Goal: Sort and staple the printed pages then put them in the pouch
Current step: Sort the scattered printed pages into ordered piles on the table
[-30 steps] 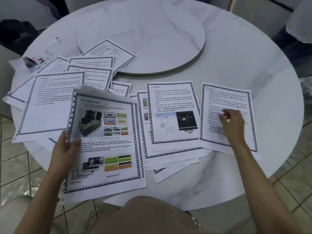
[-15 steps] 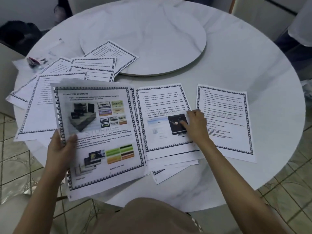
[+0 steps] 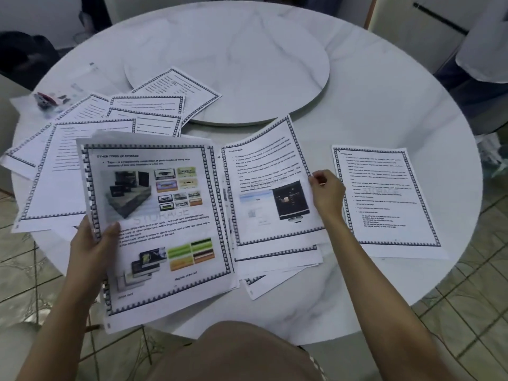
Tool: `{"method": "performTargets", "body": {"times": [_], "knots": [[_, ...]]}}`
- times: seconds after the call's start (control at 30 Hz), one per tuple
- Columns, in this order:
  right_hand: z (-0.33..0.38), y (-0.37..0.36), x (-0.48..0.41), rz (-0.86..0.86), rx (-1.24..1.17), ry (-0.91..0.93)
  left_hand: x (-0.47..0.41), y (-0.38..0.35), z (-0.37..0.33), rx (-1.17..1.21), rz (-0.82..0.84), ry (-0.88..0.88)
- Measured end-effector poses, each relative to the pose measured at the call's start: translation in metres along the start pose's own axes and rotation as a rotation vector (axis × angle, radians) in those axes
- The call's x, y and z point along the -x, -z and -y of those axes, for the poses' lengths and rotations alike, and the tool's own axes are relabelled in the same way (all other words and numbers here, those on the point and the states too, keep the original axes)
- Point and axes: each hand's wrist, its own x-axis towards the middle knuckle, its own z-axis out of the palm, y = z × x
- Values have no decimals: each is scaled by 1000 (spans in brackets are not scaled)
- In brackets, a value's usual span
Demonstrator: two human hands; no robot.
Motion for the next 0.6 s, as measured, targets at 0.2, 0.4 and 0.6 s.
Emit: {"method": "performTargets", "body": {"times": [0.2,0.4,0.6], "knots": [[-20,68,-34,-167,-29,-96,-4,-7,-3,8,-2,12],[-72,145,-54,-215,192,-174,-5,-9,-3,-5,24,25],[-101,171,-52,-250,384,-209,-6,-10,-4,-13,-15,58]]}}
